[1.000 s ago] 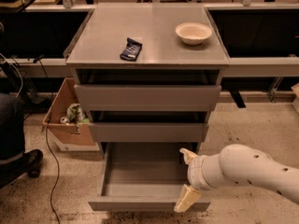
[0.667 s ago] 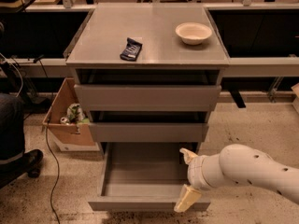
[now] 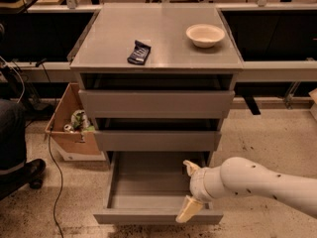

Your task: Close bottom drawer

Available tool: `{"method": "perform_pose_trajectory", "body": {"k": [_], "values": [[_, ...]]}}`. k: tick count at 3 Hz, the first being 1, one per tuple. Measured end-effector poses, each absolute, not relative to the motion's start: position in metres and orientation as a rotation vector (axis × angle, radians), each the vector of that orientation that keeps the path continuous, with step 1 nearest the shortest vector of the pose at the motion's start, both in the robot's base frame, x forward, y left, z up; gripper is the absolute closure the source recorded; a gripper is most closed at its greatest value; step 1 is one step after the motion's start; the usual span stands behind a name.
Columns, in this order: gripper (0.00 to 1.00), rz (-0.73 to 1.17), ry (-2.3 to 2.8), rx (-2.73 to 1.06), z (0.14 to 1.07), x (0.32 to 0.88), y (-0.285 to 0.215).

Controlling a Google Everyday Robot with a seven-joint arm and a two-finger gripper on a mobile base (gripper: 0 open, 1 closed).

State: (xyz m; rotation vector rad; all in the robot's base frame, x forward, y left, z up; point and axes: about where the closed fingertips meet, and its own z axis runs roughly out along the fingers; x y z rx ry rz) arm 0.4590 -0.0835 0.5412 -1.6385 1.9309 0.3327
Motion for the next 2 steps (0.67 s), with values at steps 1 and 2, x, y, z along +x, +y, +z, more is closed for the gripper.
{"method": "perform_pose_trajectory", "body": {"k": [1, 2], "values": [[0.00, 0.330, 1.926, -1.626, 0.520, 0.468, -0.076], [0.00, 0.325, 1.894, -1.612, 0.497, 0.477, -0.066]]}}
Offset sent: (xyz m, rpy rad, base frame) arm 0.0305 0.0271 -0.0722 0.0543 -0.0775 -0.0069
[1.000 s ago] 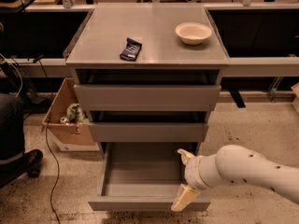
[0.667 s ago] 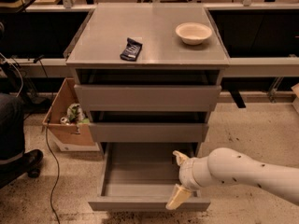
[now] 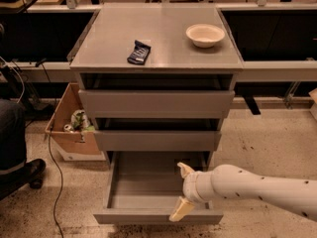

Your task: Close bottom drawer

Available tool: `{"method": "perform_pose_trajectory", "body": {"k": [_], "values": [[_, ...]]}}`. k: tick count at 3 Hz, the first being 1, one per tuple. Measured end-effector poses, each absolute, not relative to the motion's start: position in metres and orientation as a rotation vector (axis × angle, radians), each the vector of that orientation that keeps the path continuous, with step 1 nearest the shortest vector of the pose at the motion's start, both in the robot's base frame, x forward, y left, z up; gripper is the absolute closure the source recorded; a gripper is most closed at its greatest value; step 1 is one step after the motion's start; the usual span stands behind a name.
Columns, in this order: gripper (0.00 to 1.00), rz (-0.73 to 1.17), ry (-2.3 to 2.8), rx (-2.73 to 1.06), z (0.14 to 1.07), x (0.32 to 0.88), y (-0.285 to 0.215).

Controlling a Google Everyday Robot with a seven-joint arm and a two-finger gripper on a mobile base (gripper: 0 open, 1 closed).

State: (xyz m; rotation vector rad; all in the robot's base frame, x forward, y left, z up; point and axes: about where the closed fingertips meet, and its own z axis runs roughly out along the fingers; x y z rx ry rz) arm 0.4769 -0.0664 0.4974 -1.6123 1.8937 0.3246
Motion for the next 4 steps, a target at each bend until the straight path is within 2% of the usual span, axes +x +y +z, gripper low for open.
{"method": "perform_pose_trajectory", "body": {"k": [4], "values": [[0.00, 0.374, 1.797, -1.553, 0.429, 0.502, -0.037]]}}
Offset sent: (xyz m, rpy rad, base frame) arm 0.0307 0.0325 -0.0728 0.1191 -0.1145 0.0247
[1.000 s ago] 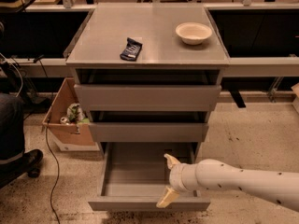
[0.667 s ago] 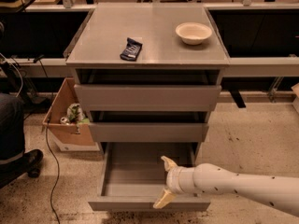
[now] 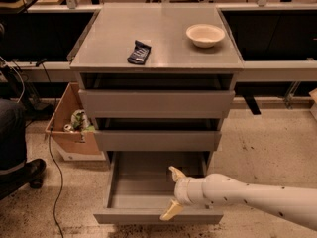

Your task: Close bottom drawer

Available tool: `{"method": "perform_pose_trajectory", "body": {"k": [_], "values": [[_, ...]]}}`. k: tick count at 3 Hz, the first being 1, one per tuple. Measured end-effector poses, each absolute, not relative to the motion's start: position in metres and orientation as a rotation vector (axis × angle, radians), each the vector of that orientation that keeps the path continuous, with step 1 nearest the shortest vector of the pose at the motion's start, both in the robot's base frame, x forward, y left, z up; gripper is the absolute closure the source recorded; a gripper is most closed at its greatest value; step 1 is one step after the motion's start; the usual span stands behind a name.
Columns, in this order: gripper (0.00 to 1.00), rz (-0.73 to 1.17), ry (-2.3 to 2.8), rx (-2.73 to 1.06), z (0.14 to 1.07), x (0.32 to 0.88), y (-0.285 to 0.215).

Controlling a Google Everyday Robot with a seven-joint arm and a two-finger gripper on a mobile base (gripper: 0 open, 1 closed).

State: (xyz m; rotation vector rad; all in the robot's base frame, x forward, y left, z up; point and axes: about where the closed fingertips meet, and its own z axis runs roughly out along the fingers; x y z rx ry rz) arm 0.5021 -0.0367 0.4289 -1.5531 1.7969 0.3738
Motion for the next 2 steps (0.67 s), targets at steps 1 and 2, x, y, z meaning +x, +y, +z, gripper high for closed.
{"method": "perform_pose_trajectory", "body": {"k": [1, 2], "values": [[0.00, 0.394, 1.793, -1.537, 0.405, 0.515, -0.030], [0.00, 0.388, 1.800, -1.527, 0.383, 0.527, -0.024]]}}
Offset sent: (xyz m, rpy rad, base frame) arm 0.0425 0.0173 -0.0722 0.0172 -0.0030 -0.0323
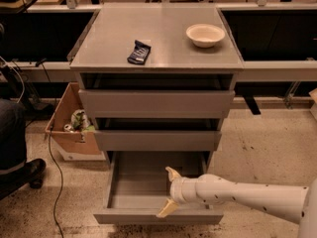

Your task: Close bottom drawer

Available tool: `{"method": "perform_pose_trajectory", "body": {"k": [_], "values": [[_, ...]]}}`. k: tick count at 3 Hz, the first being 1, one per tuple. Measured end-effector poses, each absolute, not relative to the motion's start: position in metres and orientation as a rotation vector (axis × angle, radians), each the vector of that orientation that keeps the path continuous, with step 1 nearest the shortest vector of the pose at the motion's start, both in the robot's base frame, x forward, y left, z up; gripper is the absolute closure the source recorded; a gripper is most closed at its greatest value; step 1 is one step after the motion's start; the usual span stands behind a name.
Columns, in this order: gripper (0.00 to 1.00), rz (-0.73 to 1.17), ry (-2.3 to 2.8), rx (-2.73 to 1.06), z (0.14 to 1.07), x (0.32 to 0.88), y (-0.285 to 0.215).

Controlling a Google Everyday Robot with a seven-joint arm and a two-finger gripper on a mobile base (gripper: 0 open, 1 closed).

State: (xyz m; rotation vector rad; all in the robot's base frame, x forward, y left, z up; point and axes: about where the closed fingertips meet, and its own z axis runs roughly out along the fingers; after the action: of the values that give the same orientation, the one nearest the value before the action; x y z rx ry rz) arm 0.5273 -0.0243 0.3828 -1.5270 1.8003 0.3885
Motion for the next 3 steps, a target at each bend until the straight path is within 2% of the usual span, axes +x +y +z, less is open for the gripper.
{"method": "perform_pose_trajectory", "body": {"k": [3], "values": [[0.00, 0.415, 1.791, -1.534, 0.275, 0.541, -0.023]]}}
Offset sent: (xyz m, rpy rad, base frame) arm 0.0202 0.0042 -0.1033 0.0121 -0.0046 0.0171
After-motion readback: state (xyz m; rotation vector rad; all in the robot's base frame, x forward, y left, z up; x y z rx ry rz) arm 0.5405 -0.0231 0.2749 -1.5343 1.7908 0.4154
